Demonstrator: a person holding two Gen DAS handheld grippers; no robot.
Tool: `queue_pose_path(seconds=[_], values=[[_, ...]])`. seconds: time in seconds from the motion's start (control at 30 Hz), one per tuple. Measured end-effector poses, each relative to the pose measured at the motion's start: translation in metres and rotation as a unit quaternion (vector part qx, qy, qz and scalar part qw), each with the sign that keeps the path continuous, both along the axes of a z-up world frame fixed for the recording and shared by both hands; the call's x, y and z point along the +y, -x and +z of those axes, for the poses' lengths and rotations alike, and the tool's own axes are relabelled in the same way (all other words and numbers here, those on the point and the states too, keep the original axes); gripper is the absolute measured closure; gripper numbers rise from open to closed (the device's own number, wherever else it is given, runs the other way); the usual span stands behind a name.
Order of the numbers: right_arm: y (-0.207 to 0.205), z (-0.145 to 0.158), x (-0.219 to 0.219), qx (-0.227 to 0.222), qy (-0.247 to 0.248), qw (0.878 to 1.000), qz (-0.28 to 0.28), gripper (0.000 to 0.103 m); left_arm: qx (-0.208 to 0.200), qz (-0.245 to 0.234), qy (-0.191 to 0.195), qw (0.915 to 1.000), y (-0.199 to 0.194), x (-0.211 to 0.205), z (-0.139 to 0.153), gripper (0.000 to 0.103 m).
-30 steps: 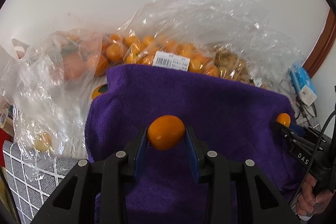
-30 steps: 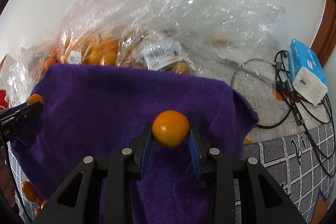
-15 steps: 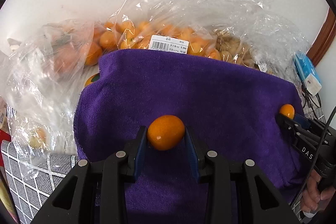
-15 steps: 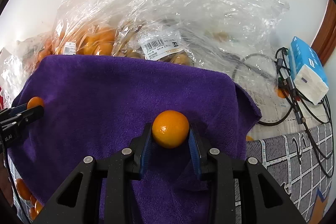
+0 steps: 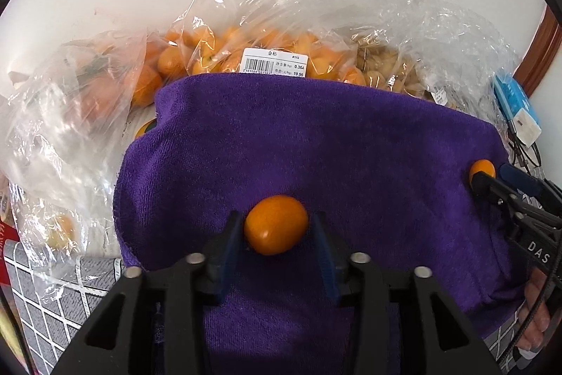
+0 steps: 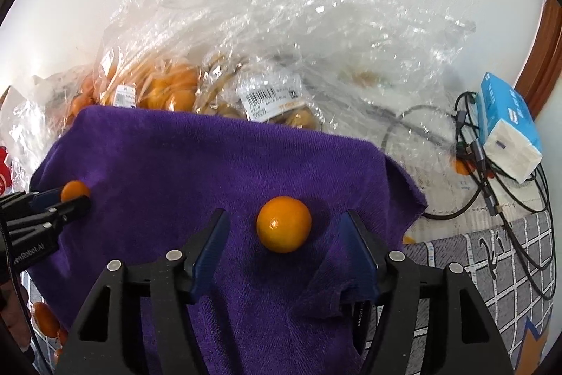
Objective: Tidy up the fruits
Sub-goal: 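Open the right gripper onto the towel while the left gripper releases its orange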
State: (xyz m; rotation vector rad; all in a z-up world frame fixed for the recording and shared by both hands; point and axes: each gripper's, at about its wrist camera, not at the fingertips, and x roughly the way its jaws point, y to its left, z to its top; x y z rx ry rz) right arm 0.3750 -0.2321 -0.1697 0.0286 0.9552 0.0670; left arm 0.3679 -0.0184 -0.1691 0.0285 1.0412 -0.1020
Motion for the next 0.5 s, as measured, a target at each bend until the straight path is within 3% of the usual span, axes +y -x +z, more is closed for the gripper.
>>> queue_pose_path(seconds=[0.03, 0.1, 0.33, 0.5], values=[[0.001, 0.001, 0.000, -0.001, 0.000, 1.000, 0.001, 0.036, -0.003, 0.000, 0.000, 1.0000, 0.000, -0.001, 0.001, 0.049], [0.002, 0.005, 0.001, -0.006, 0.003, 1.000, 0.002, 0.035, -0.011, 0.001, -0.001, 0.9999, 0.002, -0.002, 0.003, 0.046], [0.005, 0.012, 0.012, -0.021, 0.031, 0.999, 0.004, 0.021, -0.024, 0.013, -0.005, 0.9996, 0.004, 0.005, 0.016, 0.044], [0.003, 0.019, 0.011, -0.014, 0.067, 0.997, -0.038, 0.018, -0.046, 0.020, -0.012, 0.9987, 0.013, 0.006, 0.033, 0.044]])
